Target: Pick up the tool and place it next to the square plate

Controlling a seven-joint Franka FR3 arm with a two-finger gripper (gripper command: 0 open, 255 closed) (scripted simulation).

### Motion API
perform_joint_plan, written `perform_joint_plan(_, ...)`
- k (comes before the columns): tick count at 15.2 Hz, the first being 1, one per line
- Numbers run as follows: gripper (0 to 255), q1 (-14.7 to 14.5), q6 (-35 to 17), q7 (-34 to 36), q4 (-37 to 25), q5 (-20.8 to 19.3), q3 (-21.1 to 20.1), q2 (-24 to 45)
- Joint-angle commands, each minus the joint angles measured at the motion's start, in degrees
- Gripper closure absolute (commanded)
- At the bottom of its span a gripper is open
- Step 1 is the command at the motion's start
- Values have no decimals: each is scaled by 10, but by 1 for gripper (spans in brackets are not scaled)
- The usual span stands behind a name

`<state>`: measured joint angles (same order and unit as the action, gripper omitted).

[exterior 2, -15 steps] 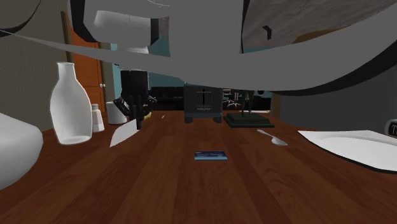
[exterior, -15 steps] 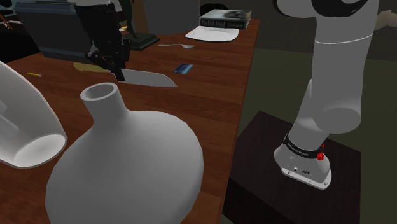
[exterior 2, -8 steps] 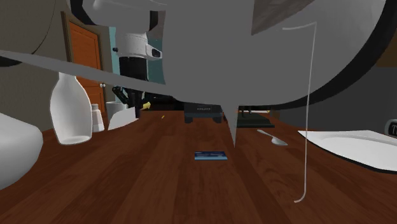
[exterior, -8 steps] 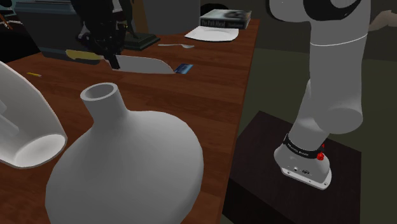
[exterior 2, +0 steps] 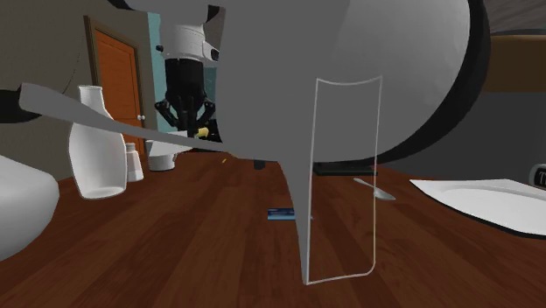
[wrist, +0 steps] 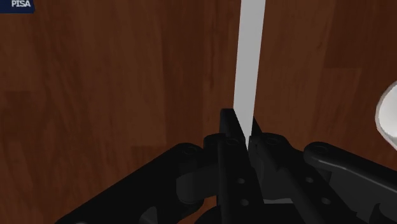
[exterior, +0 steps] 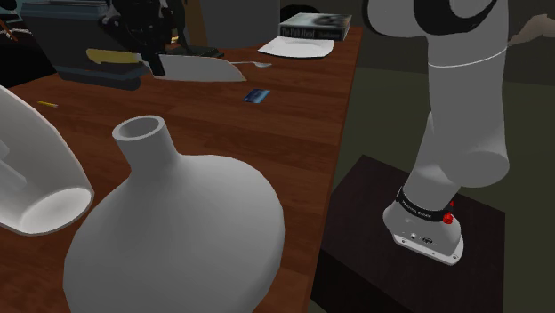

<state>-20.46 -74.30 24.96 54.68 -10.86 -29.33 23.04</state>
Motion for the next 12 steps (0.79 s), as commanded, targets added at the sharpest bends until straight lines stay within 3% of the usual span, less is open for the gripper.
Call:
perform_joint_plan(1, 255, 29, -12, -20, 40, 15, 2, -30)
perform_joint_plan(6, 255, 111, -52, -94, 167, 65, 20, -127)
perform_joint_plan(12, 255, 176, -75, -189, 261, 101, 60, -207)
